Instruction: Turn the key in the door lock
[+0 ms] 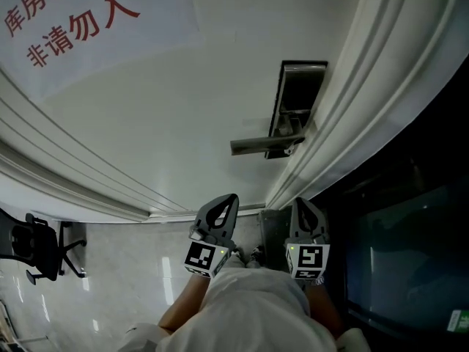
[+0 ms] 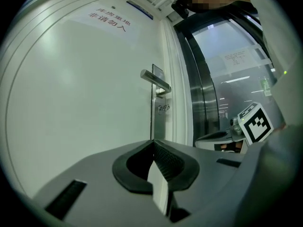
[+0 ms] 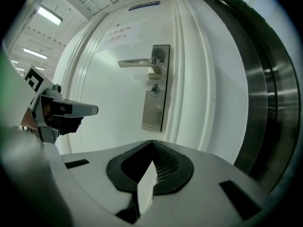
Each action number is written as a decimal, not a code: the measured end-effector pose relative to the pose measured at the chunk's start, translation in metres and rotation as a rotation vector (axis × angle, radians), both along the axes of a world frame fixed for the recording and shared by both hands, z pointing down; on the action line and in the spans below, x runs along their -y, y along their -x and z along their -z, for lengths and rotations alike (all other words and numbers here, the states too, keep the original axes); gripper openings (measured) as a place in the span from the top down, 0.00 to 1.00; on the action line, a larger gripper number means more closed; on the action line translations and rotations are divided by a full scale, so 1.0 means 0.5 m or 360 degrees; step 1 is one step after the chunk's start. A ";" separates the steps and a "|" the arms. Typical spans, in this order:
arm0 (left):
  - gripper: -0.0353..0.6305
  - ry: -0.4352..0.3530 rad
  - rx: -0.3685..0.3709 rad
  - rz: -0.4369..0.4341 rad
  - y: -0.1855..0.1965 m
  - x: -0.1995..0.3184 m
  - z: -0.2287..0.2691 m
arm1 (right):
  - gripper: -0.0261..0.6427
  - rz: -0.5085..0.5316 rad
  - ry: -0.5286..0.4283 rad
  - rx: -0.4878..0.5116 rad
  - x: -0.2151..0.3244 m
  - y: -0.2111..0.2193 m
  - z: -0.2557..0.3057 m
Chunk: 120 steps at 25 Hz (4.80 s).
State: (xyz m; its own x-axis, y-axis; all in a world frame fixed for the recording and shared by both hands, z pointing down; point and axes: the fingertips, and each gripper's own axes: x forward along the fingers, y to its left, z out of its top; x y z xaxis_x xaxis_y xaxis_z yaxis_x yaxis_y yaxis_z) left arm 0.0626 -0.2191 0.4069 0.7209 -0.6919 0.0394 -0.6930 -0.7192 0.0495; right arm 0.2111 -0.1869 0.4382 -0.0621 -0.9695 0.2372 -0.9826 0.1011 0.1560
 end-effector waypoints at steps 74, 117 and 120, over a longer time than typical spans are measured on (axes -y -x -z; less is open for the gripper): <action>0.94 -0.0021 -0.0013 -0.0282 -0.002 0.018 0.023 | 0.94 -0.0311 -0.0182 0.0470 0.217 0.041 0.211; 0.94 -0.0011 0.0001 -0.0298 0.021 -0.026 0.010 | 0.72 -0.0053 -0.0072 -0.1266 0.167 0.063 0.200; 0.94 -0.0016 -0.0001 -0.0299 0.021 -0.027 0.011 | 0.72 -0.0024 -0.0063 -0.1604 0.174 0.067 0.195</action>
